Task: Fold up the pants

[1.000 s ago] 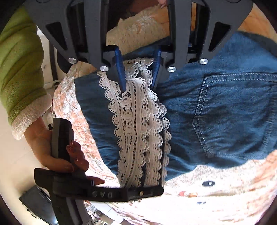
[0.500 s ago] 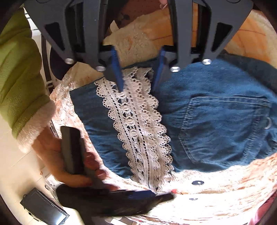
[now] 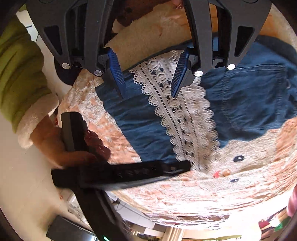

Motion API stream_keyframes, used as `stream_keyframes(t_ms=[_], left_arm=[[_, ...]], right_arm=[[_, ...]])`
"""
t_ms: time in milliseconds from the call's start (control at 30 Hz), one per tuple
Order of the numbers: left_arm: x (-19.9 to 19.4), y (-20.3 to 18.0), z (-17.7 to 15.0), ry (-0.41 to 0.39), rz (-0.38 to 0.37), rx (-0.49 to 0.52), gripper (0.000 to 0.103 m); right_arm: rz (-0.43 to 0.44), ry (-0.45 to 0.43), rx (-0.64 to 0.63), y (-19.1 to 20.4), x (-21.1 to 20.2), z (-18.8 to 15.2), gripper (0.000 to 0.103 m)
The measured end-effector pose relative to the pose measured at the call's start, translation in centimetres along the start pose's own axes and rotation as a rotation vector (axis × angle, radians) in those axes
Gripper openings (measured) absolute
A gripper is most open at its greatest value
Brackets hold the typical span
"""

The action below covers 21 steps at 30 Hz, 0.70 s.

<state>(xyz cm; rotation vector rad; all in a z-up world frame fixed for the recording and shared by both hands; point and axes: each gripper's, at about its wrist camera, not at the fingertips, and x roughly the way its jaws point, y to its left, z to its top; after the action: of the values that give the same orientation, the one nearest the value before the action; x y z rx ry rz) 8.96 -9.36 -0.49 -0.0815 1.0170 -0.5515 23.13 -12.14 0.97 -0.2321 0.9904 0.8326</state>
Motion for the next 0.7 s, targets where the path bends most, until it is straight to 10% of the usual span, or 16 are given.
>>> stream_keyframes(t_ms=[267,567,700], left_arm=[[2.3,-0.1,-1.7,0.046,0.101,0.025,0.043],[2.5,0.9,-2.0,0.028,0.054,0.021,0.043],[0.7,1.5,-1.5,0.005,0.033,-0.013,0.053]], right_arm=[[-0.079,0.136,0.036,-0.3,6.0,0.3,0.028],[-0.076,0.126,0.105,-0.7,5.8,0.6,0.029],[-0.042,0.022,0.170,-1.2,2.0,0.6,0.050]])
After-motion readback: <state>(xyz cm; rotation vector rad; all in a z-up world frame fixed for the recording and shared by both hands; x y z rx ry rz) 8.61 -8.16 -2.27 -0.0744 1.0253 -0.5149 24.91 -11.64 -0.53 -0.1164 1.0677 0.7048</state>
